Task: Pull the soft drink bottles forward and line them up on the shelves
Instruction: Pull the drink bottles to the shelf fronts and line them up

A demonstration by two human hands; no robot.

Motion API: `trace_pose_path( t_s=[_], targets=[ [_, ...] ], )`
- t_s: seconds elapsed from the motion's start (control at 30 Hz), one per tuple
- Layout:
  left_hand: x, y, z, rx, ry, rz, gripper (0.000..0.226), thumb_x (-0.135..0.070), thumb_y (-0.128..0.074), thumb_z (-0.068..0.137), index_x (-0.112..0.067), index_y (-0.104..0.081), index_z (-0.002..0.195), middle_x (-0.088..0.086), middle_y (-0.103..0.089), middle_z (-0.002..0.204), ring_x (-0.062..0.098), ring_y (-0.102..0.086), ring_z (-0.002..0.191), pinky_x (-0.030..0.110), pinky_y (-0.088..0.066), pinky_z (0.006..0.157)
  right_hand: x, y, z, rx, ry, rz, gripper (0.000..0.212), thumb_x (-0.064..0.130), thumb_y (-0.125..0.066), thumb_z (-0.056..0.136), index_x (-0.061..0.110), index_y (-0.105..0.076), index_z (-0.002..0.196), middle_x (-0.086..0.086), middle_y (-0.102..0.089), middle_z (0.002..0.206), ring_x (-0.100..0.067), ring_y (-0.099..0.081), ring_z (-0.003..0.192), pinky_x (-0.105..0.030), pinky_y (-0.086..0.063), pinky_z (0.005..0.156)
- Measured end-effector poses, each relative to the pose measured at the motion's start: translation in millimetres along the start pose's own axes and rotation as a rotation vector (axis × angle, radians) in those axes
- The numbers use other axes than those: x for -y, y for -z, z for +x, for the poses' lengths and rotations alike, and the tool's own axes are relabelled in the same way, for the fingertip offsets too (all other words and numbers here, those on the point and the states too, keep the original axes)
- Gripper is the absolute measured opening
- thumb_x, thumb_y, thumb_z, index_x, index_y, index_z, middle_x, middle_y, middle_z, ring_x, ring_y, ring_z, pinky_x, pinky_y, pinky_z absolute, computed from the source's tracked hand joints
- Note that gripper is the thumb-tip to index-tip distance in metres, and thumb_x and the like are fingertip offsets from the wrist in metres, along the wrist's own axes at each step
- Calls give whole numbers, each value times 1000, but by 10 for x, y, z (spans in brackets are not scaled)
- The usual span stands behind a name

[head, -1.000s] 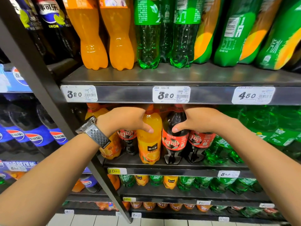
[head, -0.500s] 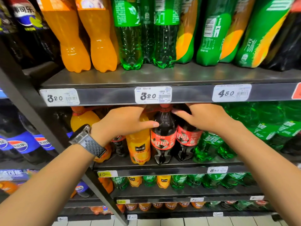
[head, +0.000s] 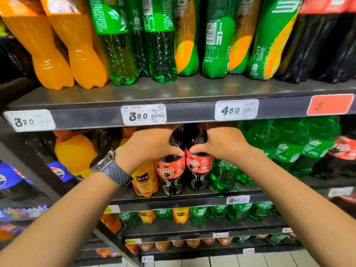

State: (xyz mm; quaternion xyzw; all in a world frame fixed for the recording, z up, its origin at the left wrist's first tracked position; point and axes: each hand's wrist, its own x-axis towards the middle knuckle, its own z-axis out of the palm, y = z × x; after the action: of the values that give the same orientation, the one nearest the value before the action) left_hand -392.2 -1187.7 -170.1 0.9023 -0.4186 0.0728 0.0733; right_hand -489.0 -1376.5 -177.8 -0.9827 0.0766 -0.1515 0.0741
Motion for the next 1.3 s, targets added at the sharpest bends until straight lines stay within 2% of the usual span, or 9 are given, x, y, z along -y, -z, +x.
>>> trace_pose_path(
  t_s=[0.1, 0.27, 0.37, 0.47, 0.53, 0.77, 0.83, 1.0, 1.3],
  targets=[
    [-67, 32, -8, 23, 80, 47, 52, -77, -61, 65, -38, -54, 98, -13, -54, 79, 10, -49, 70, 21, -29, 49, -73, -5, 4, 52, 29, 19, 76, 68, -69, 61, 34, -40, 123, 5, -58, 122, -24, -58, 104, -28, -39, 67],
    [-163, 17, -69, -91, 109, 126, 67, -80, -57, 64, -35, -52, 114, -6, -67, 93, 17, -61, 77, 27, -41, 54, -204, 47, 17, 178, 90, 77, 79, 60, -70, 68, 29, -34, 130, 0, -55, 129, -27, -57, 107, -31, -44, 73],
    [-229, 27, -92, -143, 134, 138, 50, -80, -57, 65, -33, -44, 74, -10, -54, 62, 5, -42, 51, 23, -25, 43, -235, 59, 16, 208, 110, 110, 82, 56, -71, 71, 28, -28, 135, -3, -54, 132, -29, -56, 110, -29, -42, 75],
    [-264, 16, -107, -183, 92, 184, 62, -79, -56, 67, -31, -55, 107, -9, -54, 62, 10, -48, 52, 22, -19, 41, -228, 74, -25, 197, 141, 93, 76, 55, -70, 73, 25, -31, 130, -1, -61, 112, -29, -59, 99, -28, -40, 66],
    [-238, -30, -126, -274, -5, 196, 71, -73, -63, 67, -35, -48, 126, -5, -64, 75, 19, -59, 61, 18, -13, 41, -234, 126, -105, 120, 179, 119, 68, 59, -66, 75, 27, -32, 124, 5, -60, 98, -27, -60, 93, -26, -36, 59],
    [-228, -66, -160, -332, -46, 94, 48, -62, -73, 67, -22, -55, 85, -17, -35, 47, 6, -32, 37, 9, -7, 45, -564, 300, -371, -338, -17, -98, 39, 42, -54, 90, 4, -60, 96, -21, -65, 83, -43, -61, 75, -38, -44, 58],
    [-243, -80, -149, -364, -3, 105, 46, -67, -60, 76, -22, -58, 89, -18, -24, 48, 3, -28, 39, 14, -10, 41, -682, 343, -356, -242, -154, -117, 49, 48, -49, 90, 6, -59, 115, -23, -65, 102, -43, -60, 89, -42, -47, 70],
    [-606, -25, -72, -473, -115, 37, 37, -52, -54, 89, -22, -60, 111, 2, -70, 88, 29, -66, 81, 31, -46, 53, -757, 391, -303, -47, -228, -13, 56, 46, -52, 91, 5, -52, 128, -23, -63, 110, -39, -58, 100, -40, -47, 82],
    [-957, -153, 226, -286, -239, -148, 53, -51, -50, 91, -33, -34, 139, -4, -53, 137, 26, -54, 117, 37, -48, 80, -642, 289, -167, -119, -287, 6, 62, 52, -53, 89, 22, -41, 141, -9, -45, 145, -32, -46, 126, -40, -44, 97]
  ],
)
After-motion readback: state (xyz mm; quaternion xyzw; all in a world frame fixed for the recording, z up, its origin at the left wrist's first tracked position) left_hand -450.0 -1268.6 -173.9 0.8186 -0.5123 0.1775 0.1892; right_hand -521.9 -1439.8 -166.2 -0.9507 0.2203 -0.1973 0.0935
